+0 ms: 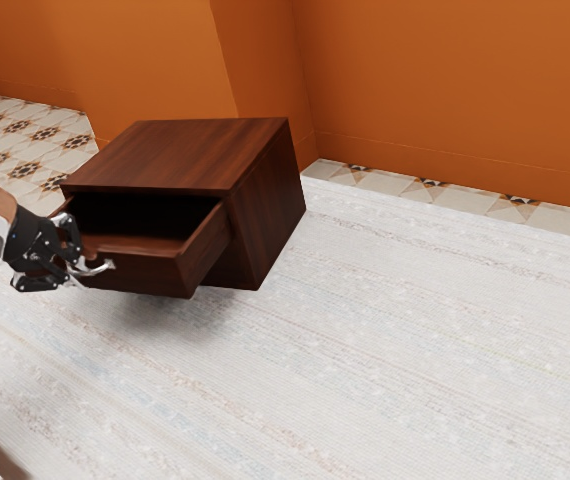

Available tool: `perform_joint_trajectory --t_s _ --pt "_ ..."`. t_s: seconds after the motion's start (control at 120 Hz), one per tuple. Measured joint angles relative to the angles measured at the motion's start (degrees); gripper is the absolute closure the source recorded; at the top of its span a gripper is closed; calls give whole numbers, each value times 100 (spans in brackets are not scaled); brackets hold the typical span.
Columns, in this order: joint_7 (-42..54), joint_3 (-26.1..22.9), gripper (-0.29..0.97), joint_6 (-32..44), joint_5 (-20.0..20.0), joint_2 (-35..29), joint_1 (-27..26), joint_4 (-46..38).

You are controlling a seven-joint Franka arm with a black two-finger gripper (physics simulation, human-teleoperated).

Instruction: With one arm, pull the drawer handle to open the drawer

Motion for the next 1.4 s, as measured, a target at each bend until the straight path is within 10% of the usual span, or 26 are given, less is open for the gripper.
perform_joint_trajectory --t_s 0.85,1.1,1.4 --pt "117 157 79 -87 194 -663 -6 -582" --pt "-2 193 60 -507 433 -1078 35 -517" --pt "-818 -801 26 -3303 1601 1122 -493 3368"
